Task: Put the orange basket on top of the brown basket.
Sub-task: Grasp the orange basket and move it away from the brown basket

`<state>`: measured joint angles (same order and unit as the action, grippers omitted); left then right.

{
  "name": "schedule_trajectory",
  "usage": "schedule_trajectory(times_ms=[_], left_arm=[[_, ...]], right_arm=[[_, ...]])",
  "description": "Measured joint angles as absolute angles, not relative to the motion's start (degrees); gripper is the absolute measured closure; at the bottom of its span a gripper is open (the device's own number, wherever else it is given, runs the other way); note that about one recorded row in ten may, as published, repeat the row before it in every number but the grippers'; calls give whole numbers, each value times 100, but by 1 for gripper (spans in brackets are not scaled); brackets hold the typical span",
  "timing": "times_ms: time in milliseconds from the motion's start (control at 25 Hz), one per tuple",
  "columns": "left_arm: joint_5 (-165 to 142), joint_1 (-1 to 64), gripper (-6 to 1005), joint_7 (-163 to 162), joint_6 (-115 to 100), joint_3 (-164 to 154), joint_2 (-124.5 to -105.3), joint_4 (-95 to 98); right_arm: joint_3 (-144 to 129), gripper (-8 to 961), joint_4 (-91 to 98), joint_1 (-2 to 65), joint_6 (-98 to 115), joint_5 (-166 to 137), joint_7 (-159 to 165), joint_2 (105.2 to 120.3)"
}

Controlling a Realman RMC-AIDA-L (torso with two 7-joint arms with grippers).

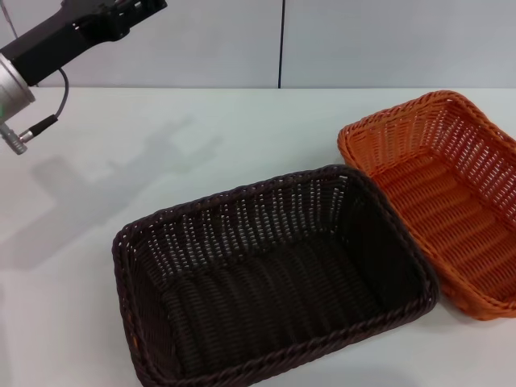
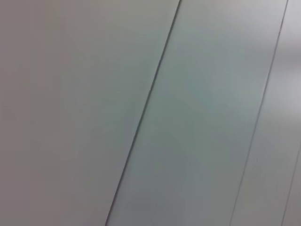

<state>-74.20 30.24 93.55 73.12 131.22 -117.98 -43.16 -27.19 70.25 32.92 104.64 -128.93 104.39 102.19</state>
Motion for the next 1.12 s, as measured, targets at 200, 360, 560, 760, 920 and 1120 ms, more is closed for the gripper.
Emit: schedule_trajectory(times_ms=[200, 360, 560, 760, 920, 1120], left_arm=[[-7375, 3093, 154, 9364, 7172, 13122, -11801, -4252], [-7370, 3138, 154, 9350, 7144, 13118, -11807, -4203], [-7364, 3144, 155, 9311, 7145, 13092, -11809, -4170], [-7330, 3109, 153, 9271, 7163, 13069, -11821, -4048], [-7307, 3092, 153, 9239, 7178, 13069, -11821, -3959], [-7253, 3008, 153, 9237, 7225, 13081, -11821, -3944]], right_arm=[[-3296, 379, 7813, 3169, 10769, -13580, 10446, 10408], [-3570, 378, 7853, 3089, 10717, -13634, 10341, 10473], [-3799, 378, 7517, 3173, 10447, -14063, 10010, 10650], [-4107, 378, 7139, 3325, 10206, -14595, 9724, 10888], [-4231, 378, 6833, 3453, 10200, -14754, 9598, 10954], [-4329, 378, 6482, 3575, 10437, -14759, 9556, 11001]])
